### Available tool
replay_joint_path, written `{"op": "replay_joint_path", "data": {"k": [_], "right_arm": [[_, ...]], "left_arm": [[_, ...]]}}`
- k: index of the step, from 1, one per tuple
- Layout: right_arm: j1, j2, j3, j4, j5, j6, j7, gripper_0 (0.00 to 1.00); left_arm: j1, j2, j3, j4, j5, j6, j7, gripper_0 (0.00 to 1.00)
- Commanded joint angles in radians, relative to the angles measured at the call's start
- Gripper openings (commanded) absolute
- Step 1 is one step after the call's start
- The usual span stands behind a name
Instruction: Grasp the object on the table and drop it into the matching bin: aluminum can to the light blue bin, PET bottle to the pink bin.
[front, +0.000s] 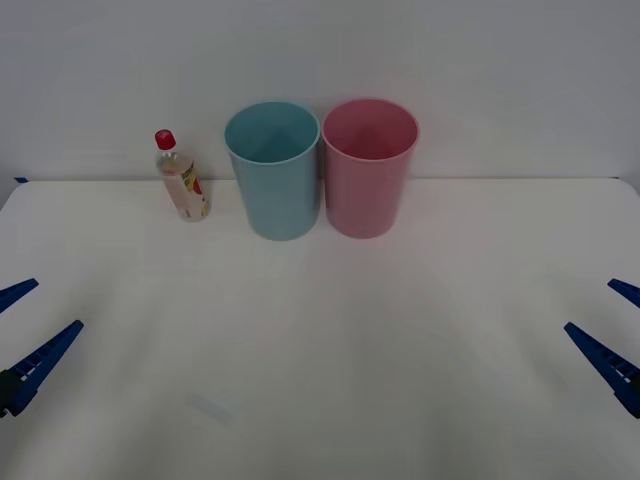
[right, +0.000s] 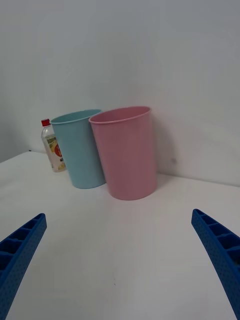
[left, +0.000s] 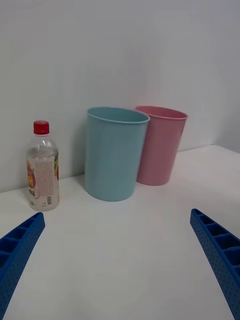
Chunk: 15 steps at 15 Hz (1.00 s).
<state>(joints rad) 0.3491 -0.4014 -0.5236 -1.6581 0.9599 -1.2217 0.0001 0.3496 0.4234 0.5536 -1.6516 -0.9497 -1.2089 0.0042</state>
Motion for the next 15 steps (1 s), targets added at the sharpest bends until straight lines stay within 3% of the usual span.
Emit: {"op": "replay_joint_path", "data": {"k": [1,7,11,15], "right_arm": [[0.000,0.000,0.000,0.000,0.000,0.000,0.000,1.00],[0.000,0.000,0.000,0.000,0.000,0.000,0.000,1.00],[0.000,0.000,0.000,0.000,0.000,0.000,0.000,1.00],[0.000,0.000,0.000,0.000,0.000,0.000,0.000,1.00]], "left_arm": [[0.009,0.001,-0.018,0.001,-0.001,0.065,-0.004,1.00],[0.032,0.000,-0.096,0.001,-0.003,0.261,-0.024,1.00],[0.009,-0.002,-0.104,0.012,-0.043,0.296,-0.015,1.00],[-0.133,-0.002,-0.119,0.173,-0.063,0.302,-0.041,1.00]]}}
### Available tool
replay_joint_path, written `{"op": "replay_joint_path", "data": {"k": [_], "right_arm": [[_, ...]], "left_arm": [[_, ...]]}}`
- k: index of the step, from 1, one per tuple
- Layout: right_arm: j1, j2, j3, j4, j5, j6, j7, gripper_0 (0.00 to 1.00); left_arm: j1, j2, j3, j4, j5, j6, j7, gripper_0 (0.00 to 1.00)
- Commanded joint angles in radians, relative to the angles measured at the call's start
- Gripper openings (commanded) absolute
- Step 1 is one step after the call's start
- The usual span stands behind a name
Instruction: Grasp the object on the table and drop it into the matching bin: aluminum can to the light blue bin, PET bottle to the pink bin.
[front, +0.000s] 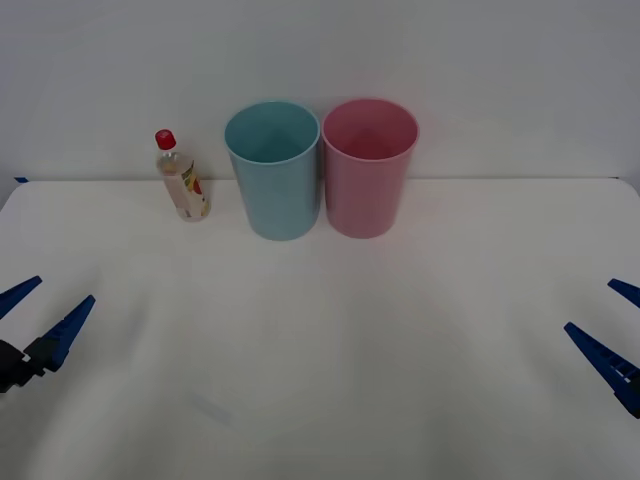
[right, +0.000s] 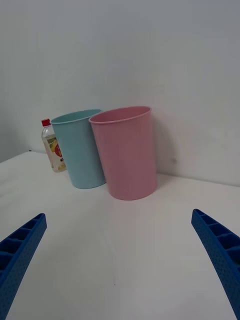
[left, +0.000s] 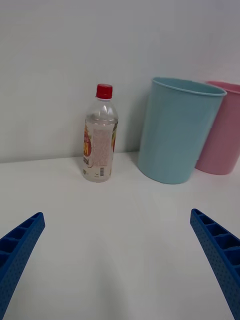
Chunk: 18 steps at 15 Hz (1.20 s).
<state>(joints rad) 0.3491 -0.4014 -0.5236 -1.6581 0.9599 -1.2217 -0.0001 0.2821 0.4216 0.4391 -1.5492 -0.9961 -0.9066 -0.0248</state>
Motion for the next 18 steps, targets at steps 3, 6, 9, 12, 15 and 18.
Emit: {"op": "replay_joint_path", "data": {"k": [3,6,9,12,15,18], "right_arm": [[0.000,0.000,0.000,0.000,0.000,0.000,0.000,1.00],[0.000,0.000,0.000,0.000,0.000,0.000,0.000,1.00],[0.000,0.000,0.000,0.000,0.000,0.000,0.000,1.00],[0.000,0.000,0.000,0.000,0.000,0.000,0.000,1.00],[0.000,0.000,0.000,0.000,0.000,0.000,0.000,1.00],[0.000,0.000,0.000,0.000,0.000,0.000,0.000,1.00]], "left_arm": [[-0.162,0.000,-0.019,0.173,-0.036,0.018,-0.029,1.00],[-0.216,0.000,-0.051,0.193,-0.085,0.101,-0.033,1.00],[-0.270,0.000,-0.106,0.216,-0.090,0.198,-0.038,1.00],[-0.356,0.000,-0.131,0.304,-0.107,0.221,-0.050,1.00],[-0.425,0.000,-0.157,0.371,-0.119,0.255,-0.053,1.00],[-0.486,-0.001,-0.206,0.413,-0.156,0.345,-0.056,1.00]]}}
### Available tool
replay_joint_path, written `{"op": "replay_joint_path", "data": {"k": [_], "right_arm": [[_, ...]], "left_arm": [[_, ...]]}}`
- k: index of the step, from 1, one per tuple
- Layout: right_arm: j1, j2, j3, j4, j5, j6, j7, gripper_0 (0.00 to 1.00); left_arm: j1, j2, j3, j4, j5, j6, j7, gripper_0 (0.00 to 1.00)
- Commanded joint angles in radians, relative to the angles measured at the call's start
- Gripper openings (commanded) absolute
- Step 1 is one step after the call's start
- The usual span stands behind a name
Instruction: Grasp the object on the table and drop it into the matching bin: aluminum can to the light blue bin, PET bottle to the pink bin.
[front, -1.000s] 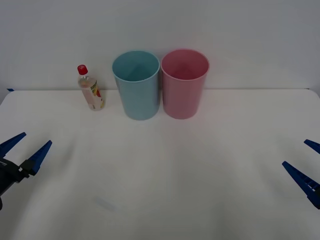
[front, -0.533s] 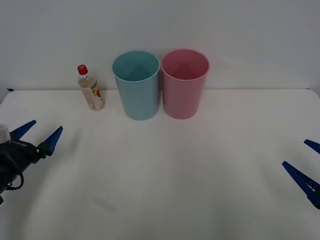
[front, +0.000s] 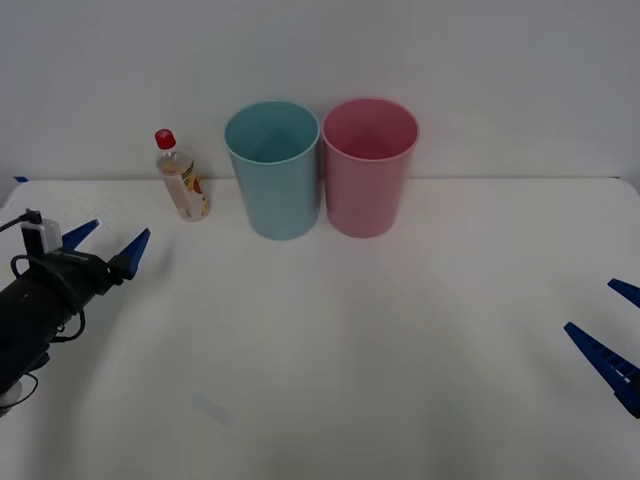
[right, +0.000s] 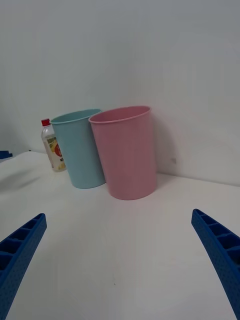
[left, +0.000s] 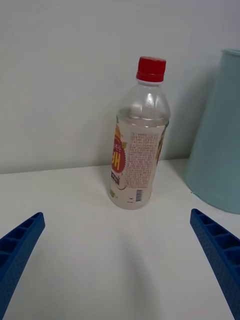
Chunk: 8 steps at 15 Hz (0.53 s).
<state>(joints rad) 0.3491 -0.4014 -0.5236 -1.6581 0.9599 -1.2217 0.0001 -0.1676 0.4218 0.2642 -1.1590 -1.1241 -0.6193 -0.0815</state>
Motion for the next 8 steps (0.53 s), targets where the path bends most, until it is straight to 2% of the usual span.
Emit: {"op": "replay_joint_path", "data": {"k": [1,6,8], "right_arm": [[0.000,0.000,0.000,0.000,0.000,0.000,0.000,1.00],[0.000,0.000,0.000,0.000,0.000,0.000,0.000,1.00],[0.000,0.000,0.000,0.000,0.000,0.000,0.000,1.00]], "left_arm": [[-0.059,-0.005,-0.043,0.038,-0.034,0.087,0.002,1.00],[-0.211,-0.008,-0.082,0.220,-0.037,0.116,-0.020,1.00],[-0.242,-0.012,-0.091,0.248,-0.046,0.130,-0.020,1.00]]}}
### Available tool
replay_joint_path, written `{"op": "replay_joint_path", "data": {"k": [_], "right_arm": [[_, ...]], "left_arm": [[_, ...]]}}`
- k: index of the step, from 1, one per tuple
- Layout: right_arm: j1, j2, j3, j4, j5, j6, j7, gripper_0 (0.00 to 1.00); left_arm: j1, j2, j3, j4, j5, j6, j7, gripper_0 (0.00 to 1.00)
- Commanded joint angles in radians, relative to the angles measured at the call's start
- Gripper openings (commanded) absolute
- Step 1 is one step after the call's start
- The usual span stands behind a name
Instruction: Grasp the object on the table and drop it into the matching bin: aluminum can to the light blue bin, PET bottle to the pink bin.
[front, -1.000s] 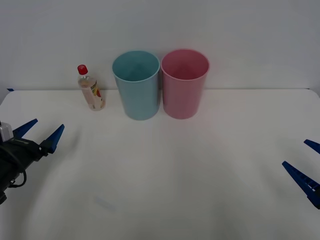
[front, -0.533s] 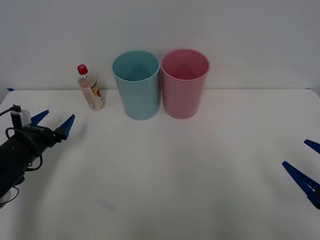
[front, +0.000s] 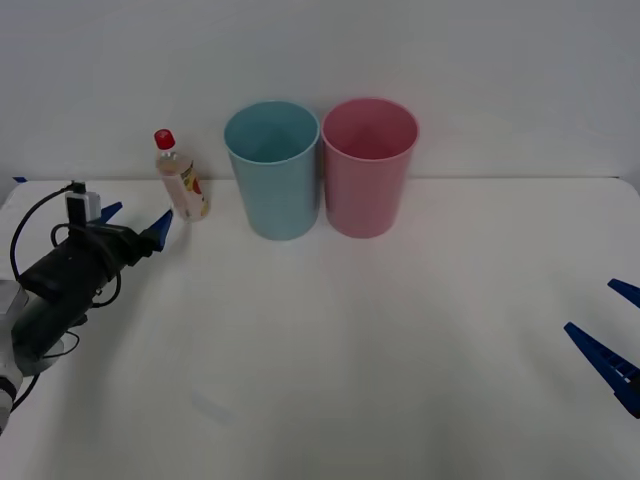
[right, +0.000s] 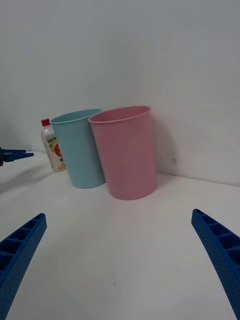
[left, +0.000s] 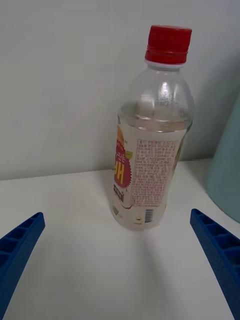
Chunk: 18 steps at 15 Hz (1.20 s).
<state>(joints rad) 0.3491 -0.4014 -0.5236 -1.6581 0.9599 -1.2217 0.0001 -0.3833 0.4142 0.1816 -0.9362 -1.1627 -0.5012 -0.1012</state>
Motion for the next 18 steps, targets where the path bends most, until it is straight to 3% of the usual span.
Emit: {"op": "replay_joint_path", "data": {"k": [1,6,9,15,18], "right_arm": [[0.000,0.000,0.000,0.000,0.000,0.000,0.000,1.00],[0.000,0.000,0.000,0.000,0.000,0.000,0.000,1.00],[0.000,0.000,0.000,0.000,0.000,0.000,0.000,1.00],[0.000,0.000,0.000,0.000,0.000,0.000,0.000,1.00],[0.000,0.000,0.000,0.000,0.000,0.000,0.000,1.00]], "left_arm": [[-0.037,-0.012,-0.007,0.031,-0.011,0.024,-0.002,1.00],[-0.088,-0.066,-0.007,0.043,-0.071,0.108,0.014,1.00],[-0.171,-0.068,-0.008,0.151,-0.087,0.113,0.006,1.00],[-0.246,-0.081,-0.007,0.201,-0.101,0.170,0.026,1.00],[-0.330,-0.081,-0.007,0.310,-0.115,0.187,0.020,1.00]]}}
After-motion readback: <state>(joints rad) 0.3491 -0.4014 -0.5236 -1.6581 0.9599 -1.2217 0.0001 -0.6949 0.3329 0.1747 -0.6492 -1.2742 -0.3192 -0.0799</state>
